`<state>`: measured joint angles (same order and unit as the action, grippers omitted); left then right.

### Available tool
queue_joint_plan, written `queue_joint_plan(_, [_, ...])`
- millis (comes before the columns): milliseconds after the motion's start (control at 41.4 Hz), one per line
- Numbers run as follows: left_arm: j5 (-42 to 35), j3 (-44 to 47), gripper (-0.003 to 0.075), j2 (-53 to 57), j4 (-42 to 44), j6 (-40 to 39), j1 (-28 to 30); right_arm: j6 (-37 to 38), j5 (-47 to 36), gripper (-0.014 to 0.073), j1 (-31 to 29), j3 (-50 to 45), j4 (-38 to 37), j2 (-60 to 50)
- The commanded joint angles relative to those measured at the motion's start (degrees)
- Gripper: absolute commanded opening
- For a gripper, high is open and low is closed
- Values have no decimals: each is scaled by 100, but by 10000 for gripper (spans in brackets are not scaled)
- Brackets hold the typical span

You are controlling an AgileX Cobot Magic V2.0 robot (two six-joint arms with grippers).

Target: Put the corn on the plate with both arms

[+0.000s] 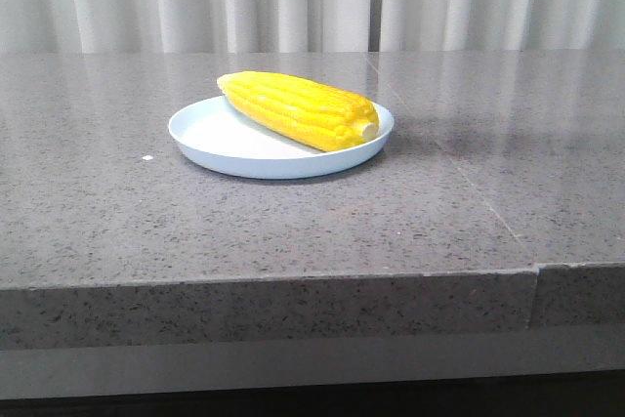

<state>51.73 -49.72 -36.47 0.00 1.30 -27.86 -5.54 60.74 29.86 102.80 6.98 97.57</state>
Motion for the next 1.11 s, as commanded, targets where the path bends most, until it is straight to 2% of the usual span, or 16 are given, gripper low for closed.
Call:
queue_joint_plan(0, [-399,-154,491,-10,0,-47,-48,9,-176,519,-7,-209,-110,-779])
queue_joint_plan(363, [-399,-154,491,-10,0,-47,-48,246,-359,519,-7,-2238,-131,-3112])
queue_joint_plan(556, [-399,-154,491,-10,0,-47,-48,790,-353,519,-7,-3368,-581,-4392])
queue_joint_plan(701, [-399,-154,491,-10,0,-47,-48,847,-360,519,-7,-4119,-698,-5352])
queue_joint_plan(919, [-399,-154,491,-10,0,-47,-48,788,-456,519,-7,-4966,-698,-6398])
queue_joint_plan(1088, [-540,-154,491,-10,0,-47,-48,737,-462,519,-7,-5244,-698,-6801])
